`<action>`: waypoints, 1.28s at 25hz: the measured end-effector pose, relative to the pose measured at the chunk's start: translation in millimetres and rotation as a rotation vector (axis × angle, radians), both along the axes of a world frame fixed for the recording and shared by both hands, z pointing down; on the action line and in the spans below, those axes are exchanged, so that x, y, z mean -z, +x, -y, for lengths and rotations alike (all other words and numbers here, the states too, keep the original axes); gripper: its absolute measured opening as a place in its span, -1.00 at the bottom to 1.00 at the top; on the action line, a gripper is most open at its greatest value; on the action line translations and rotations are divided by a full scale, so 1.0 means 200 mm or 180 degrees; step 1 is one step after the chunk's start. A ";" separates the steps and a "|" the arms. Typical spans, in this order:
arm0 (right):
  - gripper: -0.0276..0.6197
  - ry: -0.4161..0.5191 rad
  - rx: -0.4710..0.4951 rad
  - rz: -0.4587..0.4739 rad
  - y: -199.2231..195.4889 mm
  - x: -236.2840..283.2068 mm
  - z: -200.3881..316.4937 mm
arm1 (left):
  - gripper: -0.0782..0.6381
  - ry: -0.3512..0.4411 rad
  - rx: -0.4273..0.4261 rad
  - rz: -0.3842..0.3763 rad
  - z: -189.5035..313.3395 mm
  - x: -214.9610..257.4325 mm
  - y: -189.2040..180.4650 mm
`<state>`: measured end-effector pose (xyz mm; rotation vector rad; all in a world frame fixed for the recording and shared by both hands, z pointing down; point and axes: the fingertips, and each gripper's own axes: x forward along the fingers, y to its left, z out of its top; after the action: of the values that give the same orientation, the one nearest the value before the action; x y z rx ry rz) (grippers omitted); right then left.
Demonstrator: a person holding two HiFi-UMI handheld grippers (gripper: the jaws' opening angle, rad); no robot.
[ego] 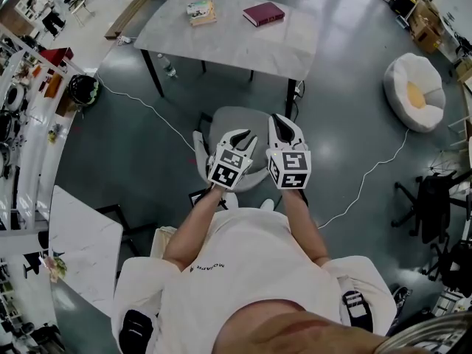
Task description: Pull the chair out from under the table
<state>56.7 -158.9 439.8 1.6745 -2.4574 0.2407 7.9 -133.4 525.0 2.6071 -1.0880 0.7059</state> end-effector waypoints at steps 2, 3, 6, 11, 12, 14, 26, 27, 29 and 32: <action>-0.88 0.0019 0.0004 0.0005 -0.01 0.02 0.00 | -0.58 0.0022 0.0074 -0.0154 0.01 0.07 0.00; -0.87 0.0029 0.0004 0.0009 -0.01 0.03 0.00 | -0.61 0.0021 0.0110 -0.0250 0.01 0.10 0.00; -0.87 0.0046 0.0005 0.0033 -0.02 0.05 -0.01 | -0.65 0.0056 0.0209 -0.0468 0.02 0.18 -0.02; -0.87 0.0097 0.0030 0.0062 -0.05 0.09 -0.01 | -0.68 0.0210 0.0278 -0.0594 0.04 0.30 -0.03; -0.87 0.0105 0.0037 0.0068 -0.06 0.09 -0.01 | -0.69 0.0233 0.0287 -0.0625 0.04 0.32 -0.03; -0.87 0.0121 0.0045 0.0081 -0.07 0.11 -0.01 | -0.72 0.0281 0.0311 -0.0683 0.04 0.36 -0.04; -0.87 0.0154 0.0086 0.0160 -0.12 0.15 0.01 | -0.78 0.0539 0.0475 -0.0916 0.08 0.55 -0.07; -0.87 0.0156 0.0083 0.0166 -0.12 0.15 0.01 | -0.78 0.0554 0.0487 -0.0928 0.08 0.55 -0.07; -0.87 0.0159 0.0079 0.0176 -0.13 0.15 0.01 | -0.78 0.0592 0.0529 -0.0968 0.09 0.57 -0.08; -0.87 0.0156 0.0082 0.0188 -0.12 0.15 0.01 | -0.78 0.0649 0.0590 -0.1022 0.09 0.61 -0.09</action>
<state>32.2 -161.7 409.0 1.6770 -2.5459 0.2316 -9.2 -150.8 403.4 2.6123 -1.3302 0.1345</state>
